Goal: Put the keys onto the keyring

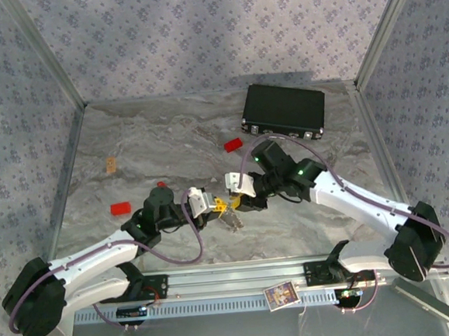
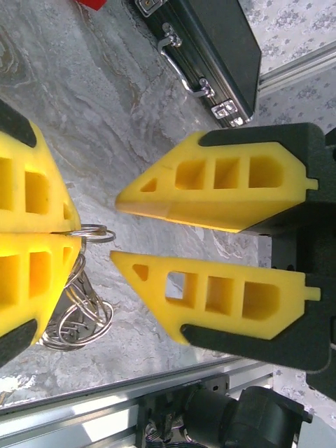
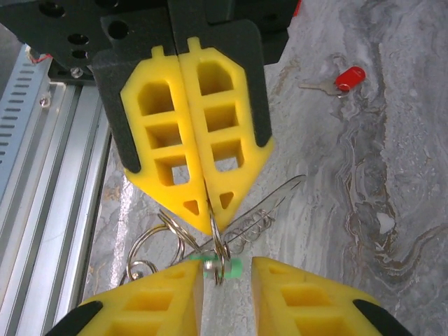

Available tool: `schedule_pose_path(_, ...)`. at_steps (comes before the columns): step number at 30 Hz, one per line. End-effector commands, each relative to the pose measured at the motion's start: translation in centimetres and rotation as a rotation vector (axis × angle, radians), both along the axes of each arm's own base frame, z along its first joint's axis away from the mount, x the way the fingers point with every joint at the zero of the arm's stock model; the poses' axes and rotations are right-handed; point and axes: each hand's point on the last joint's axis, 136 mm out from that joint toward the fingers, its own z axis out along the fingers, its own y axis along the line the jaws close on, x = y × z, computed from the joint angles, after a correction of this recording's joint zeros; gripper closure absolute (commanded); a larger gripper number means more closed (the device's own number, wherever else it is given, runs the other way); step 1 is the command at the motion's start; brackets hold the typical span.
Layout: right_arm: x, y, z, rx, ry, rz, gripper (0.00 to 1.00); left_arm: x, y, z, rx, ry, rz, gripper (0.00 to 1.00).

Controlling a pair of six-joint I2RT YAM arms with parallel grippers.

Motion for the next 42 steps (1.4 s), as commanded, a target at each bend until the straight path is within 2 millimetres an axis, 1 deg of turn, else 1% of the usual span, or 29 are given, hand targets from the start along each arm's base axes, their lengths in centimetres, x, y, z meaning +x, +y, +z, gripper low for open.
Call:
schedule_pose_path(1, -0.6, 0.0, 0.0, 0.037, 0.051, -0.011, 0.74, -0.1, -0.2, 1.4, -0.07, -0.034, -0.007, 1.0)
schedule_pose_path(7, -0.5, 0.0, -0.6, 0.04, 0.062, -0.026, 0.75, -0.2, -0.2, 1.3, -0.074, -0.034, -0.013, 1.0)
schedule_pose_path(11, -0.4, 0.1, -0.6, 0.042, 0.06, -0.027, 0.79, -0.2, -0.2, 1.4, -0.075, -0.037, -0.014, 1.0)
schedule_pose_path(13, -0.3, 0.0, -0.6, 0.041, 0.06, -0.029, 0.84, -0.2, -0.3, 1.4, -0.077, -0.038, -0.016, 1.0)
schedule_pose_path(16, -0.2, 0.0, -0.6, 0.039, 0.06, -0.03, 0.93, -0.3, -0.3, 1.5, -0.079, -0.039, -0.02, 1.0)
schedule_pose_path(18, -0.1, -0.1, -0.9, 0.027, 0.065, -0.036, 0.99, -0.3, -0.3, 1.5, -0.082, -0.04, -0.021, 1.0)
schedule_pose_path(19, 0.0, -0.2, -1.2, 0.018, 0.063, -0.045, 1.0, -0.3, -0.3, 1.5, -0.083, -0.041, -0.022, 1.0)
schedule_pose_path(24, 0.8, -0.5, -2.7, -0.048, 0.076, -0.073, 1.0, -0.5, -0.4, 1.7, -0.088, -0.051, -0.038, 1.0)
schedule_pose_path(28, 0.6, -0.1, -3.0, -0.057, 0.091, -0.056, 1.0, -0.5, -0.6, 1.9, -0.09, -0.058, -0.049, 1.0)
schedule_pose_path(30, 0.9, 0.1, -2.8, -0.05, 0.086, -0.058, 1.0, -0.5, -0.7, 1.9, -0.09, -0.058, -0.052, 1.0)
schedule_pose_path(31, 0.9, 0.1, -2.7, -0.046, 0.082, -0.059, 0.98, -0.5, -0.7, 1.9, -0.09, -0.058, -0.051, 1.0)
schedule_pose_path(32, 0.9, 0.1, -2.6, -0.041, 0.082, -0.06, 0.91, -0.5, -0.7, 1.9, -0.088, -0.056, -0.052, 1.0)
schedule_pose_path(33, 0.9, 0.0, -2.3, -0.031, 0.081, -0.061, 0.81, -0.5, -0.7, 1.7, -0.085, -0.055, -0.051, 1.0)
schedule_pose_path(34, 0.9, 0.0, -2.1, -0.019, 0.08, -0.063, 0.75, -0.5, -0.6, 1.7, -0.085, -0.055, -0.052, 1.0)
schedule_pose_path(35, 0.9, -0.1, -1.8, -0.005, 0.075, -0.069, 0.71, -0.5, -0.6, 1.6, -0.084, -0.052, -0.049, 1.0)
schedule_pose_path(38, 0.6, -0.3, -1.0, 0.043, 0.064, -0.067, 0.69, -0.5, -0.5, 1.5, -0.085, -0.051, -0.046, 1.0)
schedule_pose_path(42, 0.2, -0.1, -0.1, 0.094, 0.06, -0.052, 0.68, -0.5, -0.6, 1.5, -0.092, -0.051, -0.049, 1.0)
